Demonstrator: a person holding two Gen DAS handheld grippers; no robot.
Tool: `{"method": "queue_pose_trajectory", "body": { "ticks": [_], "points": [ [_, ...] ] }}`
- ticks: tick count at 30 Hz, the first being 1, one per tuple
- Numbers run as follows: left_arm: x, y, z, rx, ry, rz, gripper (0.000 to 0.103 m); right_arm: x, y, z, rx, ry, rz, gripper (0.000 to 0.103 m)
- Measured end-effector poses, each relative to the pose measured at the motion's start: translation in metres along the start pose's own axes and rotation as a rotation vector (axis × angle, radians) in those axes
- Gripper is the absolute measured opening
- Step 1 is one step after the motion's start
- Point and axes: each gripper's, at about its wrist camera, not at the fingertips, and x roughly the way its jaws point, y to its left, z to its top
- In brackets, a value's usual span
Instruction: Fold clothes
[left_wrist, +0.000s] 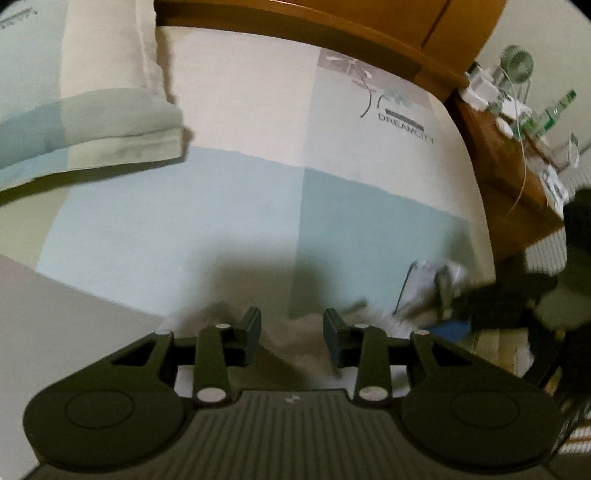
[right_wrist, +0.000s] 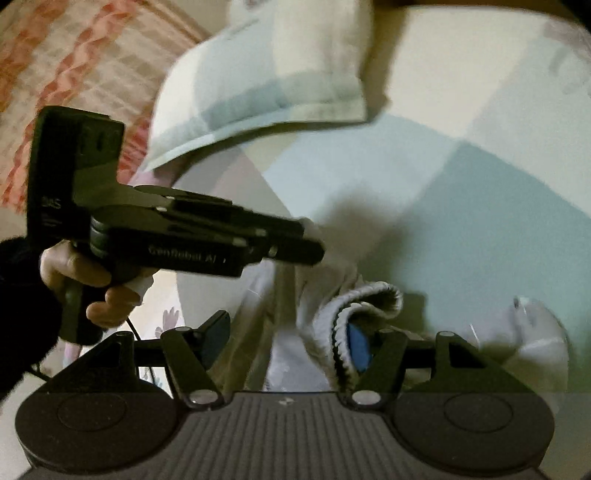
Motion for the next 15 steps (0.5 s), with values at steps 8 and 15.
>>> {"method": "queue_pose_trajectory", "body": {
  "ticks": [8, 15],
  "points": [
    [-0.012, 0.010, 0.008, 0.070, -0.008, 0.026, 0.043, 0.001, -0.007, 0.021, -0.061, -0.043, -0.028, 0.070],
    [-0.009, 0.015, 0.022, 0.048, -0.064, 0.031, 0.043, 0.000, -0.020, 0.049, -0.074, -0.065, -0.040, 0.027]
  ]
}}
